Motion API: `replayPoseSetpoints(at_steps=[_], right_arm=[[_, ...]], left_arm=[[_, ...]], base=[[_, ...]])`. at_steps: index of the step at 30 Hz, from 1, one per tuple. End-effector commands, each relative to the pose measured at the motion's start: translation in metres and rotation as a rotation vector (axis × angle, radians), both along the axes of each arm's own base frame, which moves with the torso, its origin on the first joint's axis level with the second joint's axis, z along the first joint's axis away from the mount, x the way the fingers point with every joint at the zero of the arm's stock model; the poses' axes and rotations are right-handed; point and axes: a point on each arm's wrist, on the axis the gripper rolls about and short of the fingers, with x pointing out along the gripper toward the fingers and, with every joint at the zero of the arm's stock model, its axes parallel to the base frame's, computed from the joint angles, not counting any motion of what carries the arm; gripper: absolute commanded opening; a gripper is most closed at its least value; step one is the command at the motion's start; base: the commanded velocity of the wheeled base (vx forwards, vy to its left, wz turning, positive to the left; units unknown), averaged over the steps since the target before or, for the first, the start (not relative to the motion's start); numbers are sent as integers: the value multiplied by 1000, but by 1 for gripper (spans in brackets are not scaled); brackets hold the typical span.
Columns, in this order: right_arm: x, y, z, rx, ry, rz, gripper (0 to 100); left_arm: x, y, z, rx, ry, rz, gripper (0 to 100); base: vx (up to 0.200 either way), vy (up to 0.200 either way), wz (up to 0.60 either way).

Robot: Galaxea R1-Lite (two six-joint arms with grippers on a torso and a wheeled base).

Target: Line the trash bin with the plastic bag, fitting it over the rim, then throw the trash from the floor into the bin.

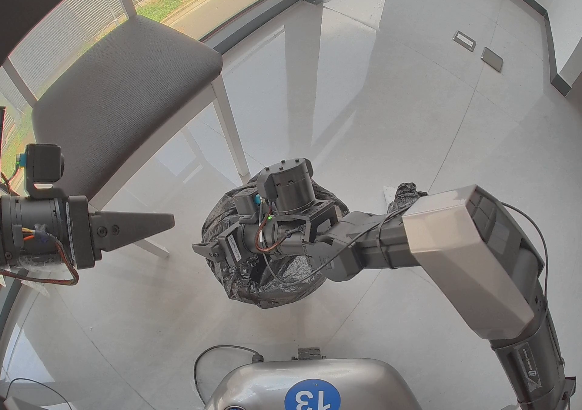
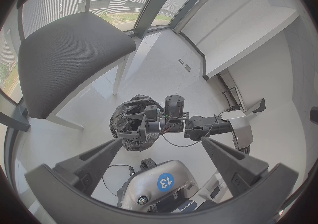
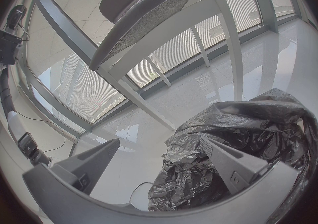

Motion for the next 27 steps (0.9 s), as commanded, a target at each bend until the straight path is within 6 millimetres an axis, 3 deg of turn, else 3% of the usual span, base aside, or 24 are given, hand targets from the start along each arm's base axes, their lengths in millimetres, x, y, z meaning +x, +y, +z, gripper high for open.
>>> replayPoseSetpoints(at_steps=[1,17,21,27], right_arm=[[-2,7,-12,-7,10,11,100],[-15,29,-21,63,43,27,100],[-10,16,3,80,16,10,100],[5,-18,-6,10,13,-38,100]], left_arm=[[-2,1,0,1,-5,1,100],[-2,3,1,4,-11,6,100],[-2,3,1,3,-10,9,100],[-1,3,0,4,-8,11,100]], base=[[0,0,0],[0,0,0],[0,0,0],[0,0,0]])
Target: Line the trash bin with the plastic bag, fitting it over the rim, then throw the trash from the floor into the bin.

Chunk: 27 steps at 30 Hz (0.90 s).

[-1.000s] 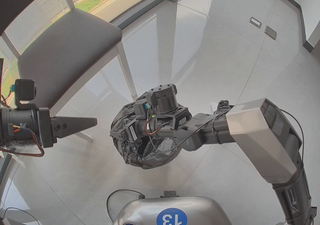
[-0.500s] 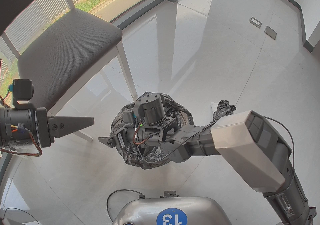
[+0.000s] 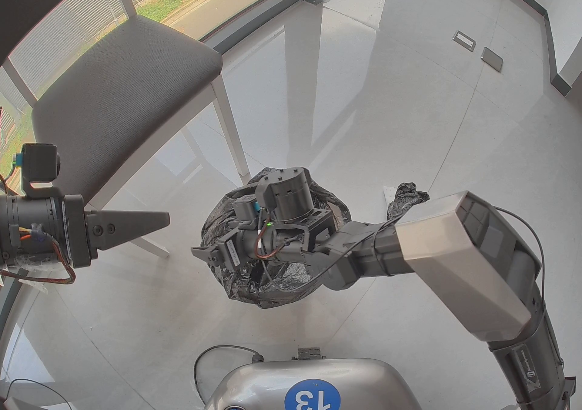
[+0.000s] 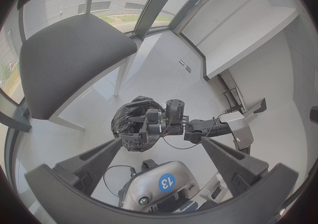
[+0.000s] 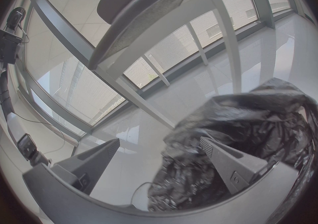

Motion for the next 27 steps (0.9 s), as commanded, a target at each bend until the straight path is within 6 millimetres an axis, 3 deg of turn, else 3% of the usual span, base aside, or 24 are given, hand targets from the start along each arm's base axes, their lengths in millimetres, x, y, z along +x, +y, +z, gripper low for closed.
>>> replayPoseSetpoints(at_steps=[1,11,27], right_arm=[[11,-26,4,-30,-5,-39,100],[16,-29,-9,-54,4,-46,100],[13,-10,-19,-36,0,-20,100]], left_arm=[[1,0,-1,1,3,2,100],[1,1,-3,4,12,10,100],[0,2,-5,5,13,14,100]], base=[[0,0,0],[0,0,0],[0,0,0]])
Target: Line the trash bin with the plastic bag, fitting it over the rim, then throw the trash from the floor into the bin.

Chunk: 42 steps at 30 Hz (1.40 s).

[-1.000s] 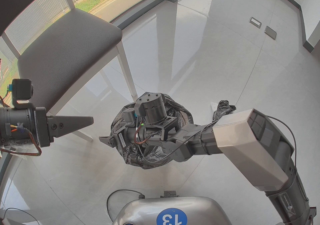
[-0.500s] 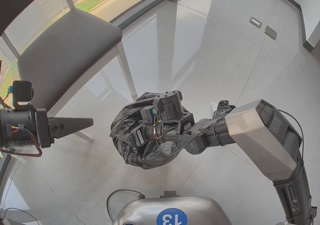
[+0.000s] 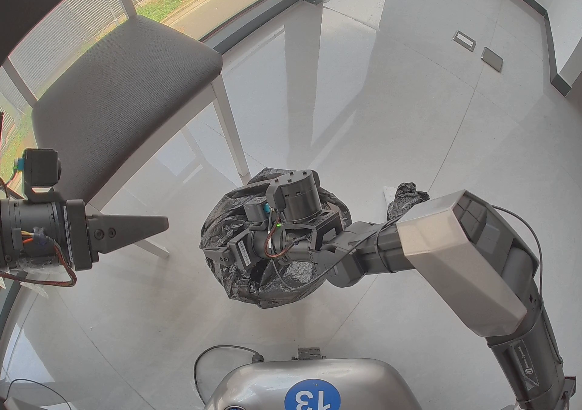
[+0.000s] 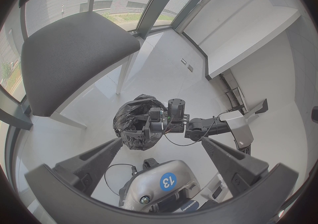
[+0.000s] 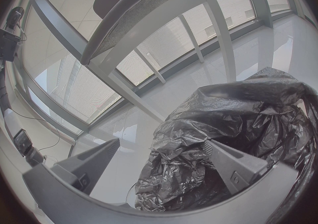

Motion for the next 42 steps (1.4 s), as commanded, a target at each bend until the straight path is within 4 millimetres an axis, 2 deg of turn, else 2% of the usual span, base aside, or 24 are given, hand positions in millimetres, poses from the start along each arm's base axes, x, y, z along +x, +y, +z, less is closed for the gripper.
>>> replayPoseSetpoints(at_steps=[1,8,14,24,31,37,38,42], right_arm=[[-1,6,-7,0,4,8,100],[-5,21,-9,33,13,22,100],[-18,39,-2,102,1,50,100],[-35,53,5,118,-10,90,100],[-42,59,-2,106,2,106,100],[-36,52,-11,84,20,89,100],[-30,43,-18,61,29,72,100],[-21,30,-25,34,35,47,100]], left_arm=[[-1,0,0,-1,-1,0,100],[-2,1,0,-1,-4,0,100],[-4,2,1,-4,-9,2,100],[-6,3,0,-5,-11,3,100],[-7,4,-2,-3,-6,5,100],[-10,6,-3,-3,-6,8,100],[-11,6,-4,-3,-6,8,100],[-12,6,-4,-4,-8,8,100]], base=[[0,0,0],[0,0,0],[0,0,0],[0,0,0],[0,0,0],[0,0,0],[0,0,0],[0,0,0]])
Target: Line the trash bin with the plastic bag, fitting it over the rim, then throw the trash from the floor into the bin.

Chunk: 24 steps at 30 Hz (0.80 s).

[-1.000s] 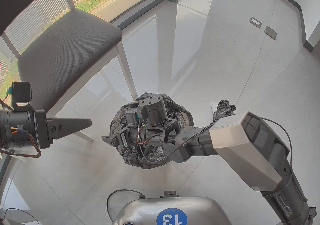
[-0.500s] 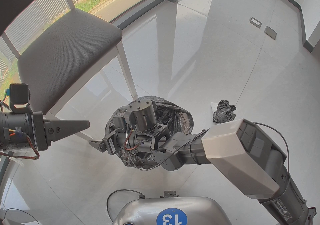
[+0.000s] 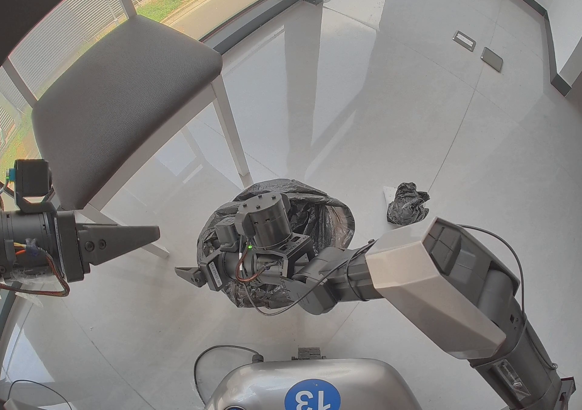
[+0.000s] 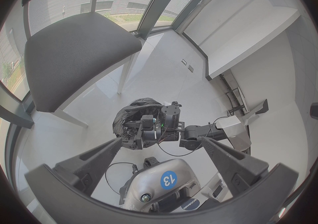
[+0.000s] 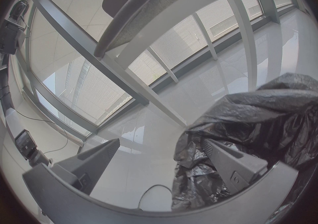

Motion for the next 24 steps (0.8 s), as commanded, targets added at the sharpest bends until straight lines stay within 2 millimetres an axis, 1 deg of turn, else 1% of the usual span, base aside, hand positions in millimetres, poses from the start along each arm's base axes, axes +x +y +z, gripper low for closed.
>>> replayPoseSetpoints(at_steps=[1,3,4,5,9,10,12,13,14,16,20,23,24], right_arm=[[9,-13,-7,-26,11,-26,100],[8,-14,0,-17,1,-25,100],[8,-14,0,-17,1,-25,100],[7,-14,12,-2,-14,-23,100],[5,-17,35,29,-39,-26,100],[5,-17,37,33,-41,-27,100],[5,-21,50,49,-56,-31,100],[5,-21,50,49,-56,-31,100],[6,-25,55,51,-58,-37,100],[6,-29,55,43,-51,-43,100],[12,-50,56,14,-48,-76,100],[24,-69,69,-25,-157,-85,100],[26,-71,71,-31,-174,-87,100]], left_arm=[[-1,1,0,-2,-4,0,100],[-1,1,0,-1,-2,0,100],[-1,1,0,-1,-2,0,100],[-1,1,0,-2,-4,0,100],[-1,1,1,-6,-12,1,100],[-1,1,1,-6,-13,1,100],[-1,0,2,-9,-19,1,100],[-1,0,2,-9,-19,1,100],[0,0,3,-9,-21,1,100],[0,0,4,-10,-23,1,100],[1,0,4,-9,-23,1,100],[2,-1,3,-10,-24,-2,100],[2,-1,3,-12,-25,-3,100]], base=[[0,0,0],[0,0,0],[0,0,0],[0,0,0],[0,0,0],[0,0,0],[0,0,0],[0,0,0],[0,0,0],[0,0,0],[0,0,0],[0,0,0],[0,0,0]])
